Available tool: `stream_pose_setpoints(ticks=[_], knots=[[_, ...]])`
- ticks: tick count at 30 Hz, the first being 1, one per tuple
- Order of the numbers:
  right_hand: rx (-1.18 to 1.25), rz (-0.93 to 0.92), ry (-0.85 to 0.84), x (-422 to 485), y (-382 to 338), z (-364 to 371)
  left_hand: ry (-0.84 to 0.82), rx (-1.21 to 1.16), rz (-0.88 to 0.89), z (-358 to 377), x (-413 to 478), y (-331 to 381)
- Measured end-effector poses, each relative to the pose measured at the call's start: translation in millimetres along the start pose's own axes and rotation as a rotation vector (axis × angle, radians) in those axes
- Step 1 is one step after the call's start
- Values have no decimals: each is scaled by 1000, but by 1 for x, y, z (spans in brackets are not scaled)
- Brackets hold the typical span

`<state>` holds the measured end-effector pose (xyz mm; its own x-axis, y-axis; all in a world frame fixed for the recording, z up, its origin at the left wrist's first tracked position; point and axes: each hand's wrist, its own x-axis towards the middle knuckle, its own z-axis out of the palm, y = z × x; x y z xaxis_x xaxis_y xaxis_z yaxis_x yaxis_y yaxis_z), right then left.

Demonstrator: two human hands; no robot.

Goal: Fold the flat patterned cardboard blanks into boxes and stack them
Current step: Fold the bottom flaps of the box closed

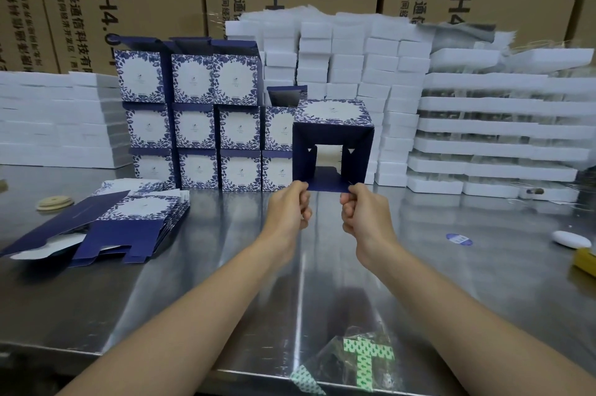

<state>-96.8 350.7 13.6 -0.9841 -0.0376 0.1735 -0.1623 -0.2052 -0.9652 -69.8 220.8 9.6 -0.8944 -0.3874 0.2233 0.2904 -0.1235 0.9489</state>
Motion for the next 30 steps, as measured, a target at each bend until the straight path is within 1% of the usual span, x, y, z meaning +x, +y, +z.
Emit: stream_pose_setpoints(ticks=[2,4,9,10,12,14,17,21,25,30], knots=[[-19,-12,3,3,1,-2,19,27,44,-1,1,-2],[-68,-25,-40,7,2,-4,64,22,96,-4,3,-1],[-400,-123,-208,8,10,-9,70,-112,154,-21,12,5],[-457,-149,-203,8,13,-9,79,-118,154,-23,13,5],[-524,-207,-143,8,17,-8,103,-117,158,-24,14,3],[-513,-268,-97,8,16,-7,118,-104,141,-24,15,2],[-383,-338,-96,8,14,-7,73,-34,123,-23,15,-2],[-307,-335,-62,8,15,-7,-26,0,92,-17,9,-4],[-317,-338,-29,11,16,-9,-60,39,14,-15,5,-3],[-360,-350,31,15,18,-10,-53,55,-21,-16,2,-1]])
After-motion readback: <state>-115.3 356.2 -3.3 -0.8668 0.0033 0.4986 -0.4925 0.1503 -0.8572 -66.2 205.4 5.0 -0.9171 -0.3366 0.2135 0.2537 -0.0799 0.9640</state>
